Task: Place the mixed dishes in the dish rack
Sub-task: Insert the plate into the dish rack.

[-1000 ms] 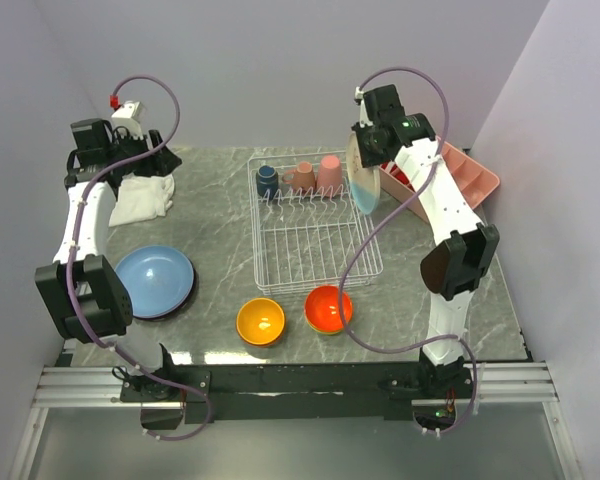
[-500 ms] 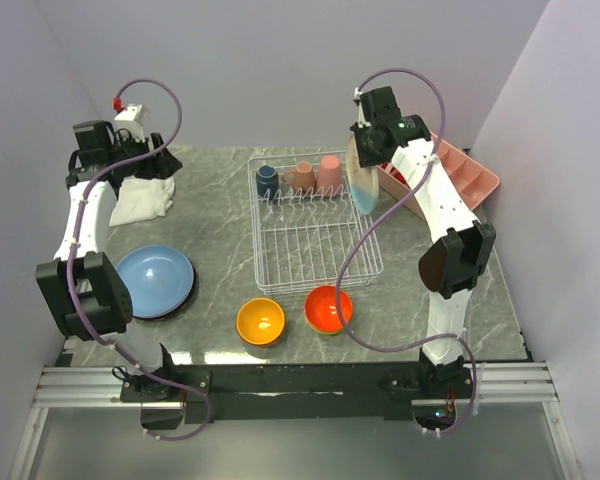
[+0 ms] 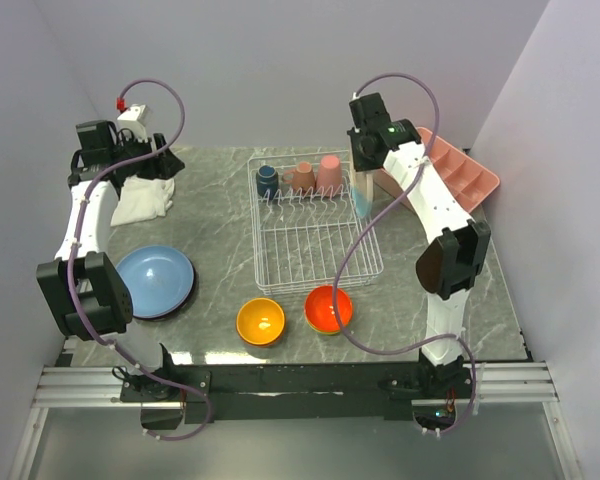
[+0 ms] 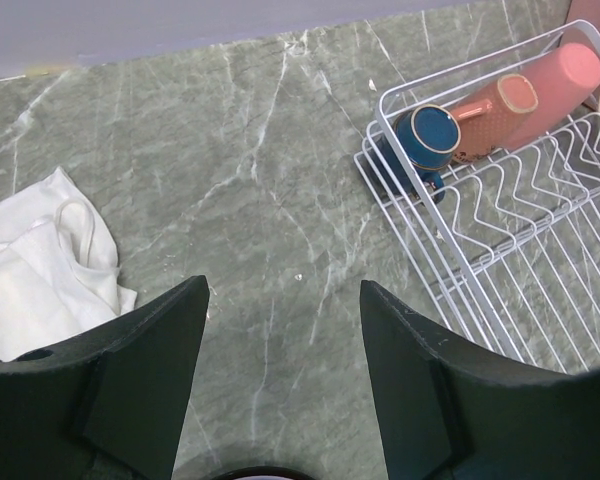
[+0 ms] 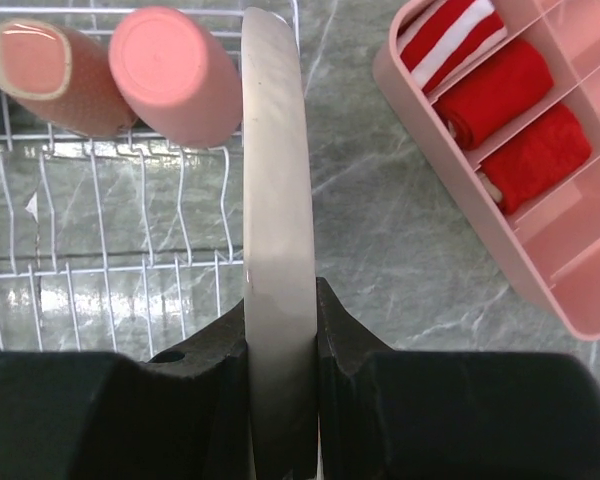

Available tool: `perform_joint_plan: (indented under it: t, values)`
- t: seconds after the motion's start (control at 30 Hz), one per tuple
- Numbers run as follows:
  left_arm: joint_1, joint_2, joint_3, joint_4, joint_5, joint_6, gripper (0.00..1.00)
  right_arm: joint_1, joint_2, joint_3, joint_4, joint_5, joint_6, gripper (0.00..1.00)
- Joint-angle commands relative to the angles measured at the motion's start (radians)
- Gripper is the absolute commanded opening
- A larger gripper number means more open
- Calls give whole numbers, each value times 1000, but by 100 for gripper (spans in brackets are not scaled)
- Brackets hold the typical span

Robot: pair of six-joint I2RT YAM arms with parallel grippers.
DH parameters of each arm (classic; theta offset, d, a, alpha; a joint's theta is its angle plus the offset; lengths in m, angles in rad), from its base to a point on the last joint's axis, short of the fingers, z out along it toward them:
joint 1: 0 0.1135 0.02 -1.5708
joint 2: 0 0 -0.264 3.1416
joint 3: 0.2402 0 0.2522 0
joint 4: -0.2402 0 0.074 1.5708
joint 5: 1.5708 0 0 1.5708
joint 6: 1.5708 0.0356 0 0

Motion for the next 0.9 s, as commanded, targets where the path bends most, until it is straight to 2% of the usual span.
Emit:
perform_joint_plan:
  t: [0.0, 0.23, 0.33, 0.37, 0.4, 0.47, 0.5, 0.53, 0.6, 0.63, 0.73, 0.87]
  values:
    - [-8, -7, 29, 14, 25, 11, 68, -4, 14, -23, 46, 17, 41, 0]
    - [-19, -15, 18, -18, 16, 40, 69, -41, 79, -34, 52, -27, 35, 0]
    - [-22, -18, -6, -36, -56, 38, 71, -44, 100, 15, 57, -13, 19, 0]
    - [-20, -19, -14, -47, -128, 37, 75, -41, 99, 24, 58, -24, 15, 5]
    - [-20, -15, -17, -67, -157, 44, 76, -38, 93, 26, 58, -30, 2, 25]
    - [-10, -9, -6, -166, -190, 102, 80, -33, 59, 20, 57, -39, -16, 48]
    - [2, 5, 4, -209, -198, 124, 81, -29, 44, 17, 55, -41, -31, 65]
    - [15, 16, 17, -302, -204, 136, 82, -24, 29, 14, 52, -41, -39, 74]
    - [79, 55, 73, -401, -184, 184, 83, -13, -28, 3, 40, -39, -60, 98]
    - [105, 71, 99, -518, -160, 216, 83, -10, -54, -5, 38, -39, -67, 100]
    - [203, 108, 175, -697, -122, 438, 89, -7, -140, -70, 37, -43, -79, 100]
    - [304, 102, 115, -766, -156, 615, 89, 5, -214, -117, 49, -39, -82, 100]
